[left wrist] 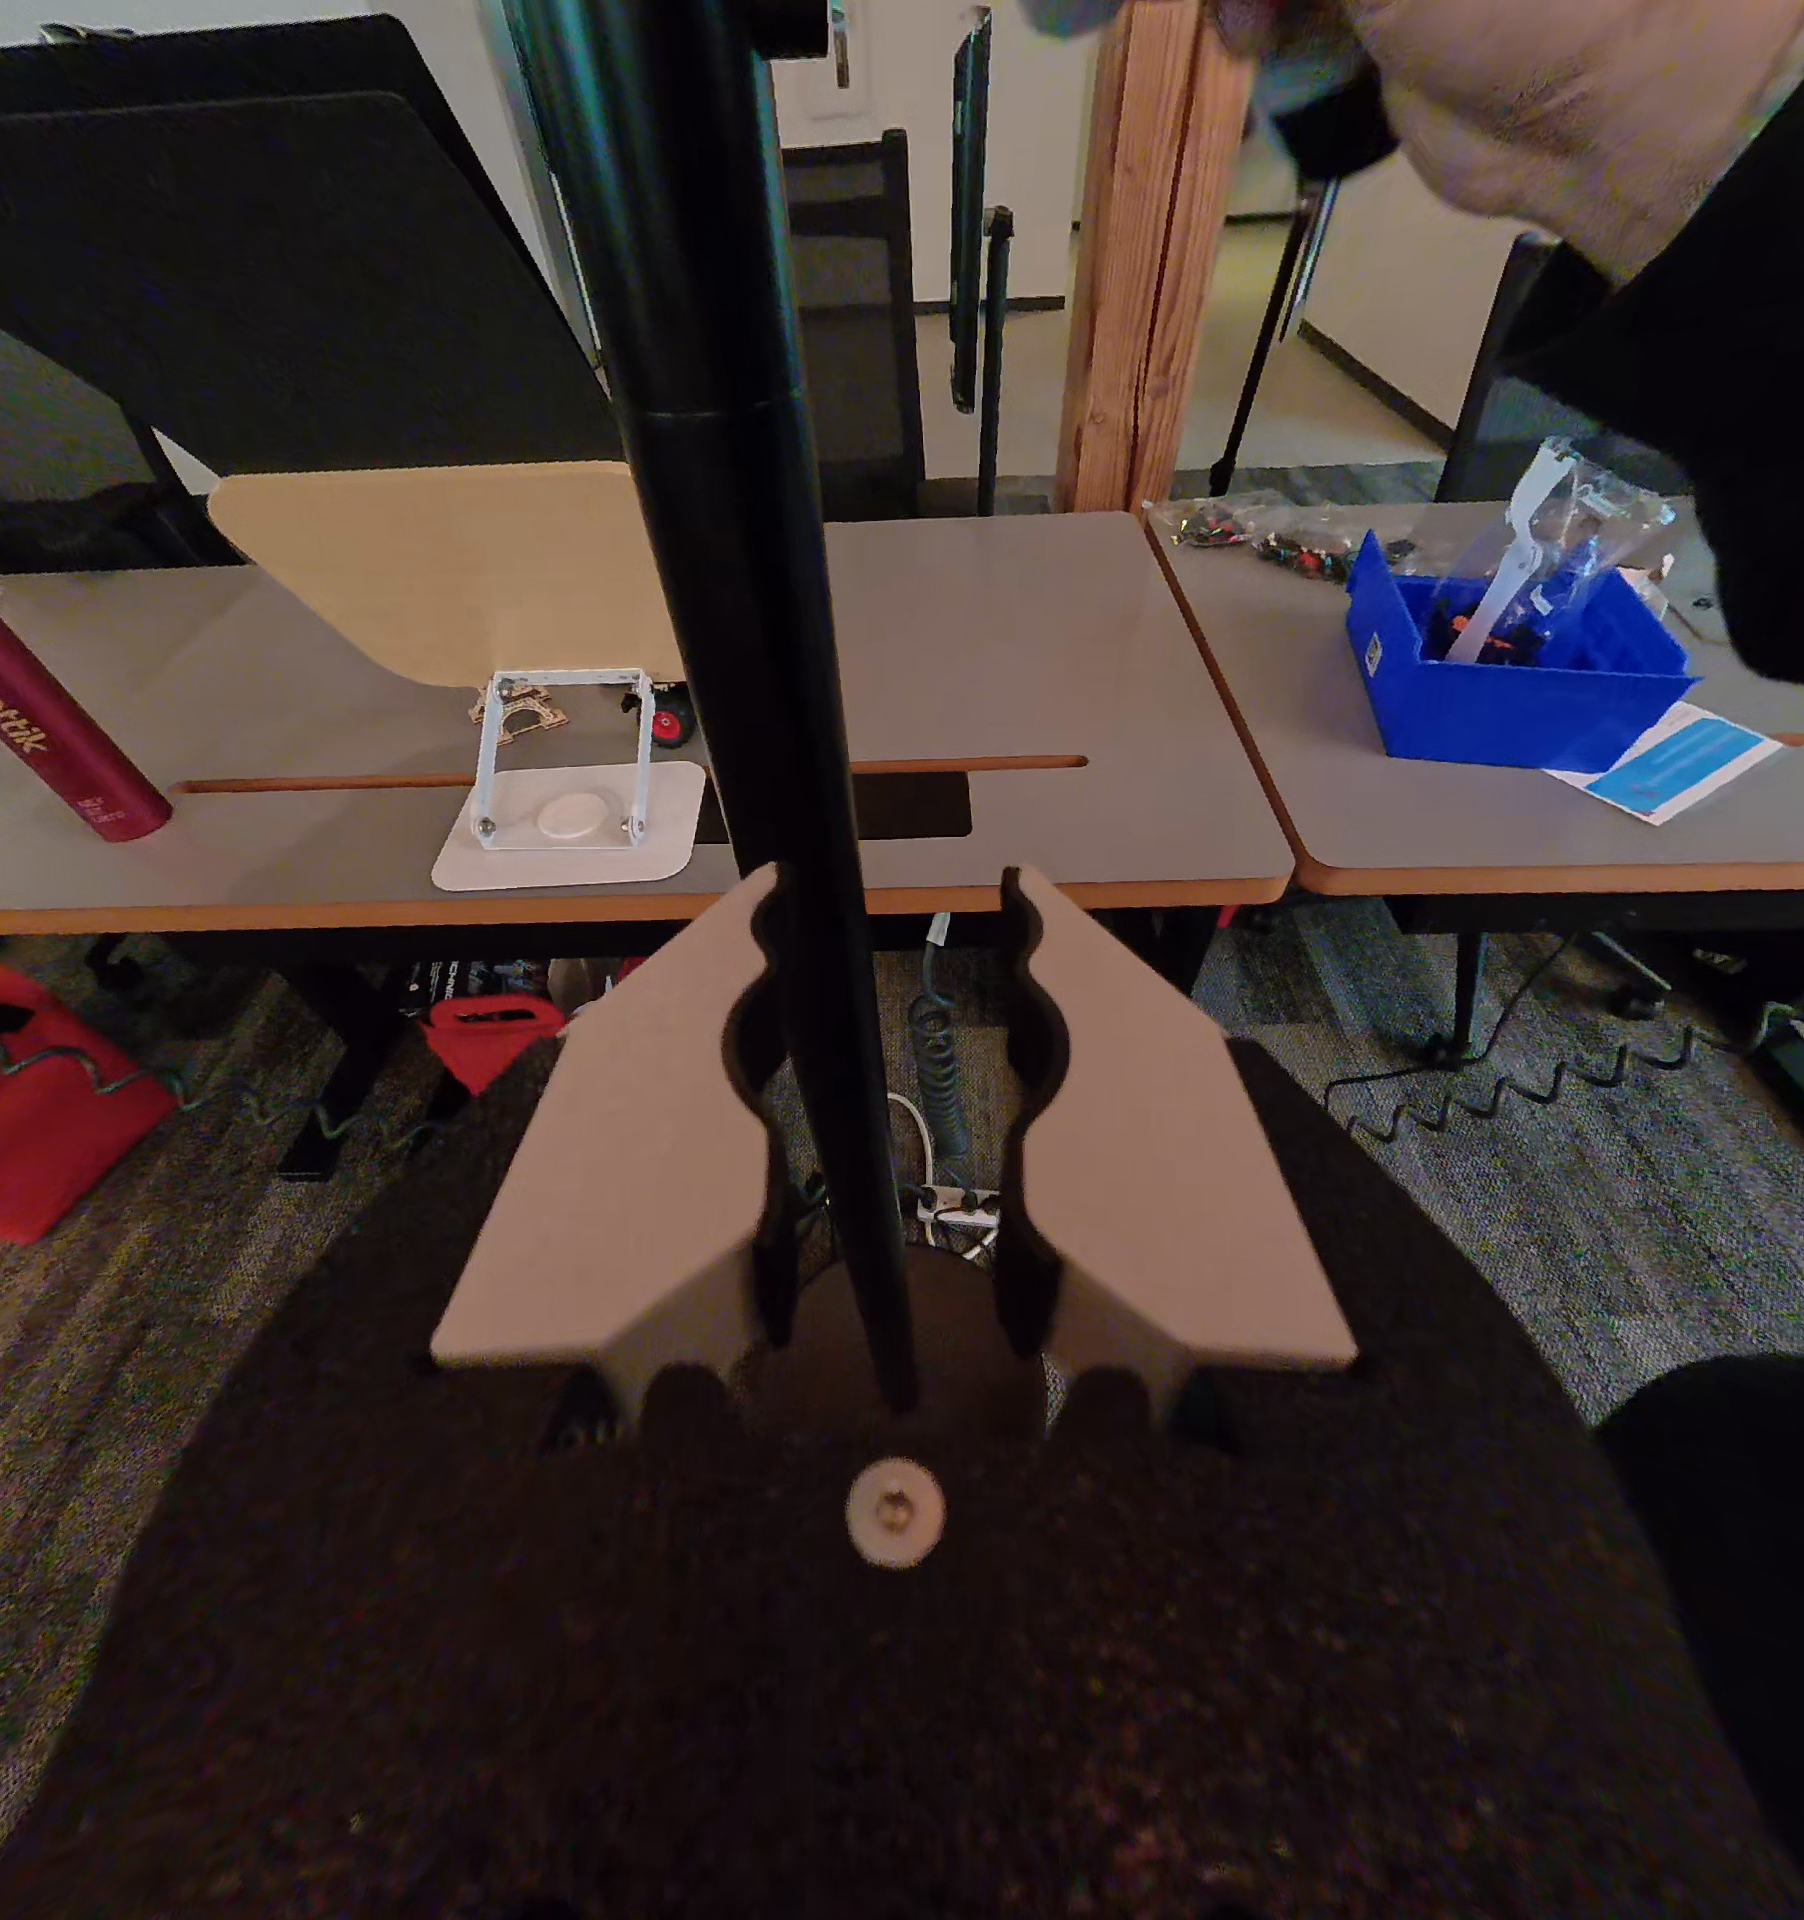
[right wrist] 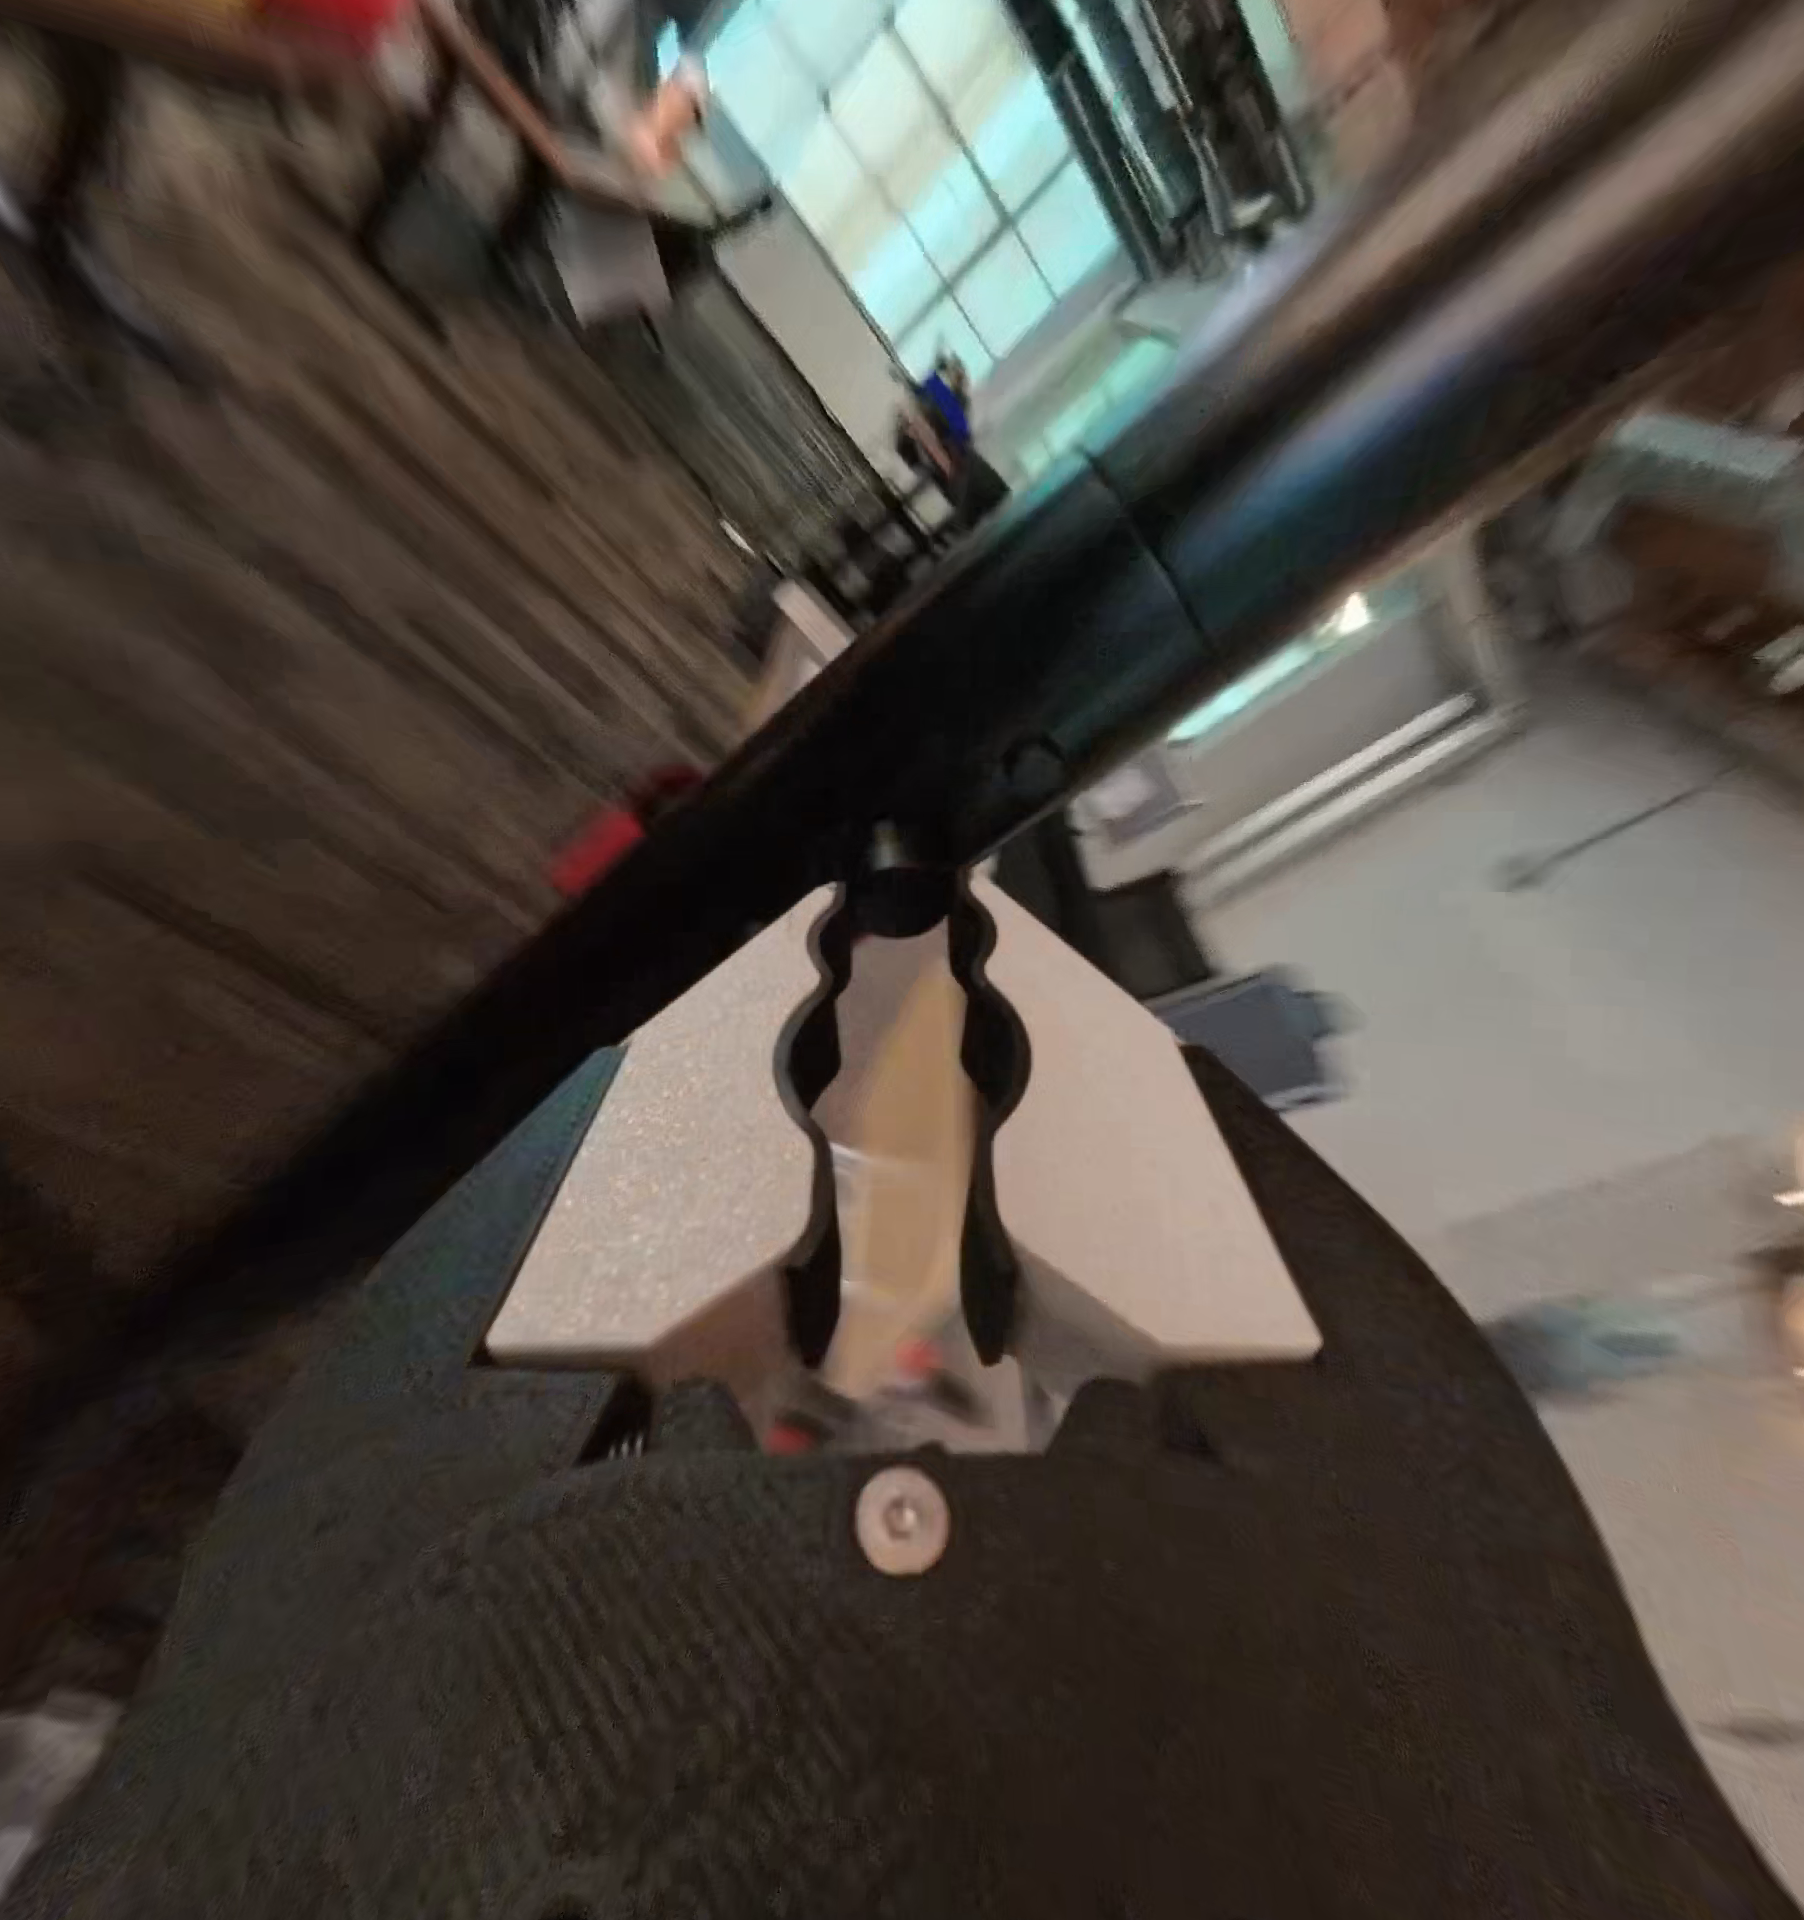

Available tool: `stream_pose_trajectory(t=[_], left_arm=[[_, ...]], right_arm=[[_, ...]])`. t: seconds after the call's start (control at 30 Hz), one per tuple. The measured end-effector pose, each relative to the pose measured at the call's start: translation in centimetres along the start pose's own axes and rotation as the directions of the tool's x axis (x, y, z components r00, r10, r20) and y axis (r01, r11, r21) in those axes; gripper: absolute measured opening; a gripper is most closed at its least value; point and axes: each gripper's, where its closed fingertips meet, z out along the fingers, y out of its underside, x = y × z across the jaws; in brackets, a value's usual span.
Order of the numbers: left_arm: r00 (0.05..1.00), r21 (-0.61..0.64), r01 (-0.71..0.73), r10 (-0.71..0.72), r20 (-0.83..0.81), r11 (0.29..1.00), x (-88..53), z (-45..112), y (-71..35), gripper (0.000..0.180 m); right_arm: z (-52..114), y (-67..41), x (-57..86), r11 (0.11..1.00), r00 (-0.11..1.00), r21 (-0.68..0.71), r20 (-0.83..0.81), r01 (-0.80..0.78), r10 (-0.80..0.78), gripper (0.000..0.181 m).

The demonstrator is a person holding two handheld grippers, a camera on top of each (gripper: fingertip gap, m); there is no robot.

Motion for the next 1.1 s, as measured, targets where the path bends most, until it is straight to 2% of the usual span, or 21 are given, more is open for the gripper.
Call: stream_pose_trajectory(t=[0.1, 0.17, 0.37, 0.6, 0.73, 0.93, 1.1], left_arm=[[1.000, -0.003, 0.000, 0.000, -0.005, 1.000, 0.1, 0.1, 0.1, 0.037], [1.000, -0.005, -0.005, 0.005, -0.007, 1.000, 0.3, 0.2, 0.0, 0.037], [1.000, -0.013, -0.010, 0.010, 0.000, 1.000, 0.2, 0.4, 0.0, 0.037], [1.000, -0.014, -0.012, 0.013, 0.027, 1.000, -0.5, 0.2, -0.2, 0.037], [0.999, -0.009, -0.014, 0.014, 0.030, 1.000, -0.4, 0.3, -0.3, 0.037], [0.999, -0.018, -0.020, 0.021, 0.030, 1.000, -0.3, 0.7, -0.4, 0.037], [0.998, -0.017, -0.017, 0.018, 0.064, 1.000, -0.5, -0.2, -0.6, 0.038]], right_arm=[[0.0, 0.1, 0.2, 0.912, 0.910, -0.117, -0.092, 0.393, -0.404, 0.016], [0.0, 0.1, 0.3, 0.874, 0.870, -0.145, -0.112, 0.465, -0.481, 0.016], [0.0, 0.0, 0.3, 0.914, 0.906, -0.083, -0.125, 0.396, -0.404, 0.016], [-2.1, -0.7, 1.1, 0.894, 0.872, -0.018, -0.209, 0.448, -0.442, 0.044], [-2.2, -1.0, 0.5, 0.907, 0.895, 0.026, -0.176, 0.421, -0.410, 0.057], [-2.6, -0.5, 0.5, 0.919, 0.908, 0.027, -0.173, 0.392, -0.382, 0.059], [-3.6, -0.5, 0.9, 0.952, 0.938, 0.066, -0.199, 0.300, -0.282, 0.059]])
